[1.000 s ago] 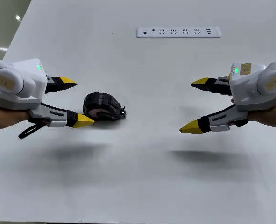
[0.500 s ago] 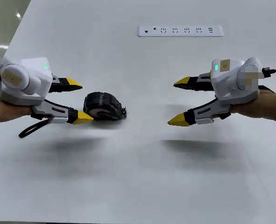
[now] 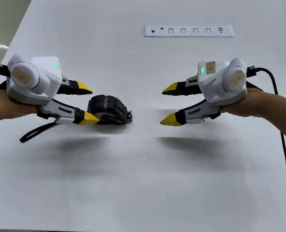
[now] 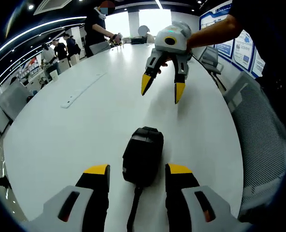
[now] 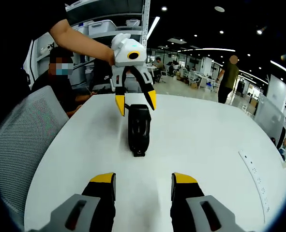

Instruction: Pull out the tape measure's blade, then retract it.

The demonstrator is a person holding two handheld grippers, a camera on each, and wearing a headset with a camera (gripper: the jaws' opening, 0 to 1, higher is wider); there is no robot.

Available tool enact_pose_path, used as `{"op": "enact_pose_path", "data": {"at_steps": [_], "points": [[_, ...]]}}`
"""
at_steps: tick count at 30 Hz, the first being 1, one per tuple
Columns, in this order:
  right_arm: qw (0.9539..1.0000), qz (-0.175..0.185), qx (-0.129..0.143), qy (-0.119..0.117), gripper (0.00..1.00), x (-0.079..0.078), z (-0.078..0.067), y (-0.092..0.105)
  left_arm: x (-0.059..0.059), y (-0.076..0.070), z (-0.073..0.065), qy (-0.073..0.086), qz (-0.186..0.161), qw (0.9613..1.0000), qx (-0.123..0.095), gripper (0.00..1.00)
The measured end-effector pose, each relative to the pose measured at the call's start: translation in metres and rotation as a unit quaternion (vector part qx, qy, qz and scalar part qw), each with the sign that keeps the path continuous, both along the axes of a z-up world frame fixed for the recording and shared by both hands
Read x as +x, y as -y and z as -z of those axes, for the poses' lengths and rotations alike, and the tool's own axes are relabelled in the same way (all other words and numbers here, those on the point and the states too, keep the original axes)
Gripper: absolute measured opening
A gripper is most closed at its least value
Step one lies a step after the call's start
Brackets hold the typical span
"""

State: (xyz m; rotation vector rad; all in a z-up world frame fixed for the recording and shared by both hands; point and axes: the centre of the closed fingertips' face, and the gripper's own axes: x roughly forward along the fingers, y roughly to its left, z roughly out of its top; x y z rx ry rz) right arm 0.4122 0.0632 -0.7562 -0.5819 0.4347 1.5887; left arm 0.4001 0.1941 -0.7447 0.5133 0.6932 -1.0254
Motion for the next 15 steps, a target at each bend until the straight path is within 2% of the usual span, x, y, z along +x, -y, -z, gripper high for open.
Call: {"op": "enact_pose_path", "data": {"at_steps": [6,15], "points": [[0.9998,-0.018,-0.008,-0.001,0.39,-0.003,0.007,-0.012,0.002,0.003,0.001,-0.004,0.015,0.9998,0.009,0.39],[0.9991,-0.039,-0.019,-0.002,0.32,-0.009,0.019,-0.031,-0.003,0.006,0.010,-0.021,0.043,0.9981,0.038,0.34]]}}
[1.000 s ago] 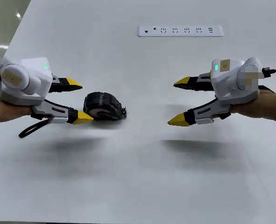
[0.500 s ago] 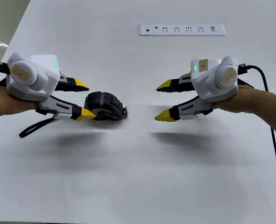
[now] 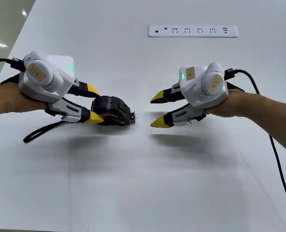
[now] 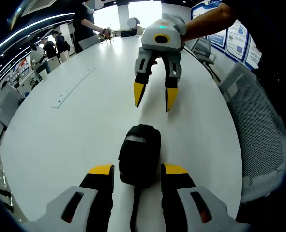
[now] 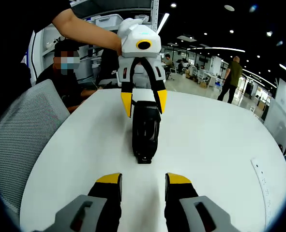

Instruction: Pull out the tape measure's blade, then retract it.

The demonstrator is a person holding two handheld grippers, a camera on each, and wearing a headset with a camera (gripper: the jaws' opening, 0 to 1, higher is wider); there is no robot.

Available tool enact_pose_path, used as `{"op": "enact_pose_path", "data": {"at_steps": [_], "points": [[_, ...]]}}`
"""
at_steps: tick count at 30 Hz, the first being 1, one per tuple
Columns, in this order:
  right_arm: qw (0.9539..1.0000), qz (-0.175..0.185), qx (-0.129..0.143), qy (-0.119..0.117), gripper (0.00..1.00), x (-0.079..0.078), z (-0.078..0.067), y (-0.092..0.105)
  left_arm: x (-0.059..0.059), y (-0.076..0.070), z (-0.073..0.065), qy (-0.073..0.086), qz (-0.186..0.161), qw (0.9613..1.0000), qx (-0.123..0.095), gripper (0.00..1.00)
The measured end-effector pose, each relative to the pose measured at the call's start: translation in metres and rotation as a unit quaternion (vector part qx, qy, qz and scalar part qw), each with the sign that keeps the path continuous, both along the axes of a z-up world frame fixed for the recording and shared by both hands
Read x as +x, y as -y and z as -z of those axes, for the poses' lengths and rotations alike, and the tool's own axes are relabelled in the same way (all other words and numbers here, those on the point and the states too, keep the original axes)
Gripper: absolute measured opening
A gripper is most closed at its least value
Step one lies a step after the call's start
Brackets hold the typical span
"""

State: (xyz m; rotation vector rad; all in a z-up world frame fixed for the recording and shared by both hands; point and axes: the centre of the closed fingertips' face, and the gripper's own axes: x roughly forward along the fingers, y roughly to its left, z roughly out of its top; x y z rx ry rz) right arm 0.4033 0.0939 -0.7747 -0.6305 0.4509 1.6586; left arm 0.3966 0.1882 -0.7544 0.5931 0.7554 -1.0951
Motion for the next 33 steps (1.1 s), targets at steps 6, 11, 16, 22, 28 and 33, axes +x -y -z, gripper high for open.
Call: {"op": "enact_pose_path", "data": {"at_steps": [6,11,16,22,28,33], "points": [[1.0000,-0.008,-0.005,0.000,0.29,-0.001,0.006,-0.010,0.001,0.001,0.002,-0.003,0.008,0.9999,0.008,0.29],[0.9999,-0.012,-0.011,0.001,0.28,-0.001,0.010,-0.017,0.001,0.000,0.004,-0.004,0.015,0.9998,0.014,0.25],[0.9998,-0.014,-0.010,-0.005,0.26,-0.003,0.012,-0.023,0.001,0.000,0.004,-0.002,0.016,0.9998,0.013,0.25],[0.9996,-0.022,-0.015,-0.005,0.23,-0.006,0.018,-0.032,0.001,-0.001,0.004,-0.002,0.019,0.9998,0.012,0.24],[0.9995,-0.023,-0.021,-0.003,0.19,-0.005,0.021,-0.039,0.001,-0.001,0.004,-0.006,0.020,0.9997,0.014,0.24],[0.9994,-0.024,-0.026,-0.005,0.15,-0.005,0.024,-0.042,0.001,-0.001,0.004,-0.008,0.020,0.9996,0.016,0.24]]}}
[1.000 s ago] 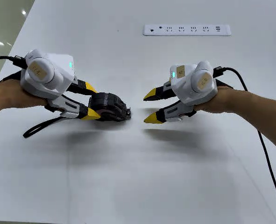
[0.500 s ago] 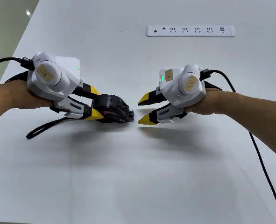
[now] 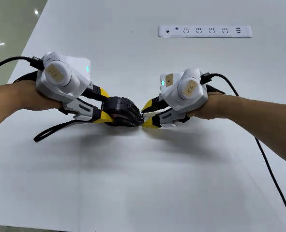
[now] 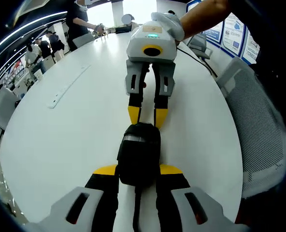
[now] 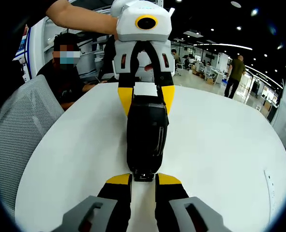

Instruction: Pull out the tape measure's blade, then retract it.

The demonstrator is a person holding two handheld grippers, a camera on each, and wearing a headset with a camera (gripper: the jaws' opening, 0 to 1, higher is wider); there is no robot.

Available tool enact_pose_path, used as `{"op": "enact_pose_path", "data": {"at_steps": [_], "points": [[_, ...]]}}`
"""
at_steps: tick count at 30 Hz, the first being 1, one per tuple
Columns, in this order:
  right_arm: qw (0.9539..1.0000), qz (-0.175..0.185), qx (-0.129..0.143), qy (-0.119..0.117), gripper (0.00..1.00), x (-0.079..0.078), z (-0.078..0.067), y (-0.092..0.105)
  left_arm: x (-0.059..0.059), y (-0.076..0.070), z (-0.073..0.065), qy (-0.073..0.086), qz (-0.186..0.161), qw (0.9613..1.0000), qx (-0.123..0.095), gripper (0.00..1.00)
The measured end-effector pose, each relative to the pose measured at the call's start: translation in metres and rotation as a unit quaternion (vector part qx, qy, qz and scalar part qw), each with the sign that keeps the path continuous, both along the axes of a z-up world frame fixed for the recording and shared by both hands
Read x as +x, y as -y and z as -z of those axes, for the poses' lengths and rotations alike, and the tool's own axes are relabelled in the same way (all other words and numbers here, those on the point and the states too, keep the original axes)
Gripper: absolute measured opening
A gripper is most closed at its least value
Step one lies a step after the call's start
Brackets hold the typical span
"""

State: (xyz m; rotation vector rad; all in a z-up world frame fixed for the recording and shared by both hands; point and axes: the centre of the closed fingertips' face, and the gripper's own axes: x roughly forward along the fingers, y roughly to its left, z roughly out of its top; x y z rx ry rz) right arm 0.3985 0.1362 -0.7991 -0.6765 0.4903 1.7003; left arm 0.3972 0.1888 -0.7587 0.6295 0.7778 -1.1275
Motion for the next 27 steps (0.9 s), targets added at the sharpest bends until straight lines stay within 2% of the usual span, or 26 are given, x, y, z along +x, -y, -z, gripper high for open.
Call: {"op": "enact_pose_path", "data": {"at_steps": [13,27], "points": [[0.9999,0.007,-0.008,0.004,0.10,-0.0002,0.0016,-0.0005,0.0001,-0.0002,0.0004,-0.007,-0.003,1.0000,-0.004,0.23],[0.9999,0.002,-0.010,0.010,0.08,0.0002,-0.0010,-0.0004,-0.0014,-0.0020,0.0001,-0.013,-0.006,0.9999,-0.004,0.23]]}}
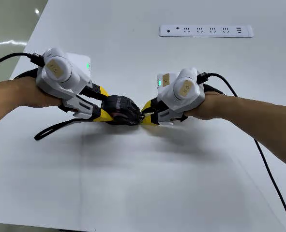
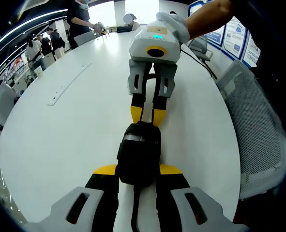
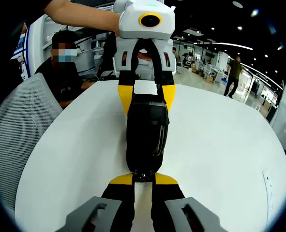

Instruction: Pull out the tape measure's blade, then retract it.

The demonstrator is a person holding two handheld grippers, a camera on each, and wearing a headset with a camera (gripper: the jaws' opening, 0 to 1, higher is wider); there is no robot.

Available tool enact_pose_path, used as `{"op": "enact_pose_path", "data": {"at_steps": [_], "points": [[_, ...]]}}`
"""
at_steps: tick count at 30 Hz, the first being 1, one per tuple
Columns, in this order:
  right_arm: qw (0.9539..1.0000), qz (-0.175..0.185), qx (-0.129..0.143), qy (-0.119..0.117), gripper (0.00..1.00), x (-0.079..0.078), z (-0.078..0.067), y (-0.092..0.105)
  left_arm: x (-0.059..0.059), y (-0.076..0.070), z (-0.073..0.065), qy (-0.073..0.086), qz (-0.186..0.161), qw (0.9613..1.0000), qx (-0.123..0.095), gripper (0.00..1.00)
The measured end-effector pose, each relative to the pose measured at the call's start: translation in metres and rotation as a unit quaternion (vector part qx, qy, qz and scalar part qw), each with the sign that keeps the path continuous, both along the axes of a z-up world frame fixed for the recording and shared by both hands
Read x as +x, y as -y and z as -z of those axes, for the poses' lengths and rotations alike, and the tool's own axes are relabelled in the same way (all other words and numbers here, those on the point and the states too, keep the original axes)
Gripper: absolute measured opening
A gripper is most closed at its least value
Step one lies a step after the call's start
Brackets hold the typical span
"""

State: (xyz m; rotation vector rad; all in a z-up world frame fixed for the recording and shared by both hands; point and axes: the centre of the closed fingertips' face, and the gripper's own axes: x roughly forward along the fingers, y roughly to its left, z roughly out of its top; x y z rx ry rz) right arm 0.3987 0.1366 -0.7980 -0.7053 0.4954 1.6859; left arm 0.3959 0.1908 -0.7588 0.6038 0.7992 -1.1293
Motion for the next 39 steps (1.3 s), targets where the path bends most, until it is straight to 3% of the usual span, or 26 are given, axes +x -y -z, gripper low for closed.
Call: {"op": "enact_pose_path", "data": {"at_steps": [24,39], "points": [[0.9999,-0.006,-0.004,0.008,0.08,0.001,0.002,0.007,0.001,0.000,0.001,-0.005,-0.001,1.0000,0.002,0.23],[0.9999,-0.004,-0.008,0.010,0.08,0.003,0.002,0.022,0.002,0.001,0.000,-0.008,-0.001,1.0000,0.003,0.23]]}}
